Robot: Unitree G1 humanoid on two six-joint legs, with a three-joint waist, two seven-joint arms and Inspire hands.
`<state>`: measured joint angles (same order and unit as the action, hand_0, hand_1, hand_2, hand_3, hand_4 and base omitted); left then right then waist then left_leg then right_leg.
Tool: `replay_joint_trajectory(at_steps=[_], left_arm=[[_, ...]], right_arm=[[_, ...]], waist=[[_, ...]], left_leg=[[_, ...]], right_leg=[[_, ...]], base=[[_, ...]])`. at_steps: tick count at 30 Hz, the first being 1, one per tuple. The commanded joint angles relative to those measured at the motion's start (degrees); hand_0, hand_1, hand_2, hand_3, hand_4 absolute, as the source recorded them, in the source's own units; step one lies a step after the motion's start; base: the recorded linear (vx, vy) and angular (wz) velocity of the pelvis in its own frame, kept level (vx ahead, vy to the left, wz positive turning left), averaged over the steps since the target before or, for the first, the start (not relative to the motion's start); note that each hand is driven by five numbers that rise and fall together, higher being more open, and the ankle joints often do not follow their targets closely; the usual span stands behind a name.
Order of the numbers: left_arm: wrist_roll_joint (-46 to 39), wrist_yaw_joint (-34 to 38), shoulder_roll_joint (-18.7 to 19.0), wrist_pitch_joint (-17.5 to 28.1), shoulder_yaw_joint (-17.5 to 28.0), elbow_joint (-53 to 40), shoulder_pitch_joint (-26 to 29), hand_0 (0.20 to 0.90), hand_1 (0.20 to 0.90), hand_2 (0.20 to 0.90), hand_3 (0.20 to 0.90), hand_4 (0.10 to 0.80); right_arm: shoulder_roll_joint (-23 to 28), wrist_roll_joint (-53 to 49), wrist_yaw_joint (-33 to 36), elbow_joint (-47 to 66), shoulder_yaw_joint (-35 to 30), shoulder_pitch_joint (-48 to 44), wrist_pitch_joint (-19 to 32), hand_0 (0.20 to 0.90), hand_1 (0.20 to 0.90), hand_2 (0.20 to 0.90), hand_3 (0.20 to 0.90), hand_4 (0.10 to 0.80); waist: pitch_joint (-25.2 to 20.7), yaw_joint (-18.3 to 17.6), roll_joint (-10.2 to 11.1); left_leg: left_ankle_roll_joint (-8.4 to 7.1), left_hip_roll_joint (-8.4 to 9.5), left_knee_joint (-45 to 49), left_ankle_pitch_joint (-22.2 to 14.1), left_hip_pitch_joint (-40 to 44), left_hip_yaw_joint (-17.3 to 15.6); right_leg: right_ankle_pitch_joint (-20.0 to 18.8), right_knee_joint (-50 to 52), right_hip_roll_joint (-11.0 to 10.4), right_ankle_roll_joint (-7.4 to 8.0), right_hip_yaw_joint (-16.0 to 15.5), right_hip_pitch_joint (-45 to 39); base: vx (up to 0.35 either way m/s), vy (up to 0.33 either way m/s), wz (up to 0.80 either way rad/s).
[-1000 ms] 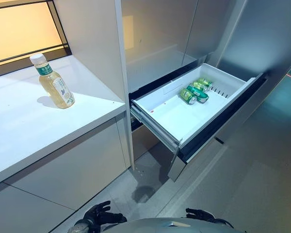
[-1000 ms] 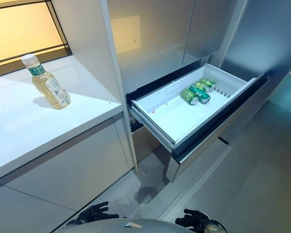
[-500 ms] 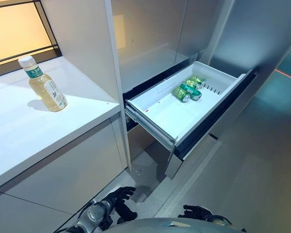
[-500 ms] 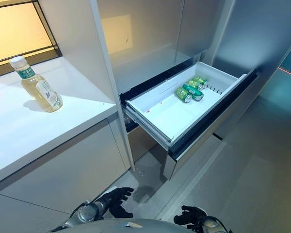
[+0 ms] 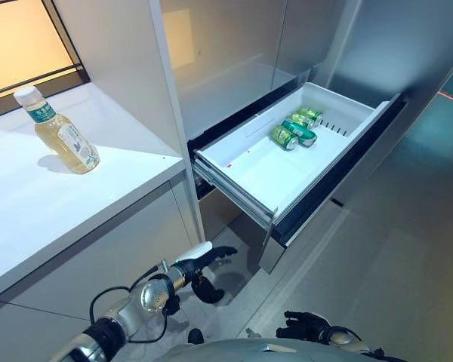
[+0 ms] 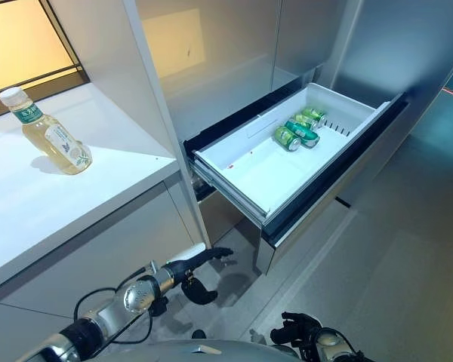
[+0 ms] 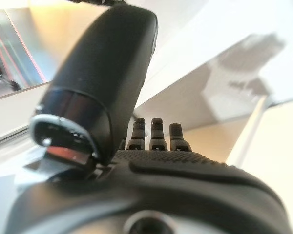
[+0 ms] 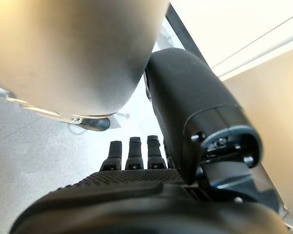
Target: Put drinks into fridge and close the fridge
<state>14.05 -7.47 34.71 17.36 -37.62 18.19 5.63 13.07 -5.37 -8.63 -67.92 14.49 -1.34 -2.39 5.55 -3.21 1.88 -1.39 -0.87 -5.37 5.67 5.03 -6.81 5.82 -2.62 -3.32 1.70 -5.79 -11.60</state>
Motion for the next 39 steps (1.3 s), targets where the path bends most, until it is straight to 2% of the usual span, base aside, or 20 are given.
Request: replay_joint_trajectory(at_steps=[1,7,15,17,20,23,29,37,39], left_arm=[[-5.05,-4.33,-0.04,-0.09,4.1,-11.31,8.86,0.9,0.9,0.9,0.9,0.8],[-18.49,-11.33,3.96,-3.29,10.12,-26.08,10.91,0.9,0.9,0.9,0.9,0.8],[-32.75,-13.59,4.94,-1.6,18.31,-34.62,11.77,0.9,0.9,0.9,0.9,0.8],[-35.28,-10.96,4.99,1.62,21.49,-35.56,12.31,0.9,0.9,0.9,0.9,0.8],[-37.67,-7.57,4.55,3.93,25.07,-36.03,12.15,0.9,0.9,0.9,0.9,0.8],[-35.08,-2.27,3.91,7.71,29.42,-35.73,11.19,0.9,0.9,0.9,0.9,0.8],[-33.01,7.35,1.96,12.33,36.51,-34.92,9.86,0.9,0.9,0.9,0.9,0.8],[-23.3,24.89,2.61,13.56,43.58,-31.05,9.44,0.9,0.9,0.9,0.9,0.8],[-21.69,28.36,2.5,12.5,44.99,-30.21,9.22,0.9,0.9,0.9,0.9,0.8]], right_arm=[[2.68,0.39,1.29,0.23,2.23,1.79,0.24,0.9,0.9,0.9,0.9,0.8],[1.9,-1.4,3.15,0.93,2.4,2.84,0.39,0.9,0.9,0.9,0.9,0.8],[1.72,-3.01,3.47,0.48,2.12,3.84,1.56,0.9,0.9,0.9,0.9,0.8],[1.64,-3.67,3.45,-0.02,2.14,3.98,2.15,0.9,0.9,0.9,0.9,0.8],[1.52,-4.14,3.34,-0.64,2.08,4.28,2.89,0.9,0.9,0.9,0.9,0.8],[1.4,-4.39,3.2,-0.85,1.71,4.62,3.23,0.9,0.9,0.9,0.9,0.8],[1.05,-4.61,2.96,-2.23,1.4,5.14,4.7,0.9,0.9,0.9,0.9,0.8],[1.12,-3.45,2.33,-2.98,0.8,5.71,5.07,0.9,0.9,0.9,0.9,0.8],[1.25,-3.33,2.18,-2.79,0.67,5.64,4.85,0.9,0.9,0.9,0.9,0.8]], waist=[[-0.1,1.79,-2.74],[-0.47,2.73,-2.77],[-0.79,3.77,-2.51],[-0.98,4.13,-2.37],[-1.18,4.4,-2.11],[-1.46,4.68,-1.85],[-2.08,5.03,-1.39],[-3.05,4.8,-1.19],[-3.17,4.79,-1.18]], left_leg=[[1.36,1.55,0.37,-9.29,2.25,3.35],[1.51,1.69,0.37,-9.12,1.89,4.13],[1.52,1.9,0.37,-9.02,1.71,5.02],[1.51,2.0,0.37,-9.04,1.66,5.33],[1.5,2.06,0.37,-9.13,1.72,5.55],[1.43,2.16,0.37,-9.26,1.73,5.88],[1.35,2.23,0.37,-9.53,2.04,6.31],[1.13,2.23,0.37,-9.85,2.43,6.5],[1.06,2.21,0.37,-9.85,2.47,6.51]], right_leg=[[-3.76,-0.78,1.38,3.59,-3.81,4.52],[-4.09,-1.3,1.18,3.53,-4.37,4.31],[-4.25,-1.59,1.12,3.12,-4.65,4.07],[-4.26,-1.66,1.08,2.93,-4.61,4.03],[-4.13,-1.73,1.06,2.82,-4.64,3.9],[-3.91,-1.8,1.14,2.59,-4.66,3.78],[-3.45,-1.83,1.27,2.25,-4.74,3.39],[-3.02,-1.98,1.35,2.11,-4.5,3.02],[-2.96,-1.98,1.37,2.06,-4.42,2.97]], base=[[-0.01,-0.001,0.14],[-0.012,-0.006,0.1],[-0.002,-0.013,0.08],[0.004,-0.012,0.07],[0.003,-0.005,0.02],[0.0,0.0,0.0],[0.0,0.0,0.0],[0.0,0.0,0.0],[0.0,0.0,0.0]])
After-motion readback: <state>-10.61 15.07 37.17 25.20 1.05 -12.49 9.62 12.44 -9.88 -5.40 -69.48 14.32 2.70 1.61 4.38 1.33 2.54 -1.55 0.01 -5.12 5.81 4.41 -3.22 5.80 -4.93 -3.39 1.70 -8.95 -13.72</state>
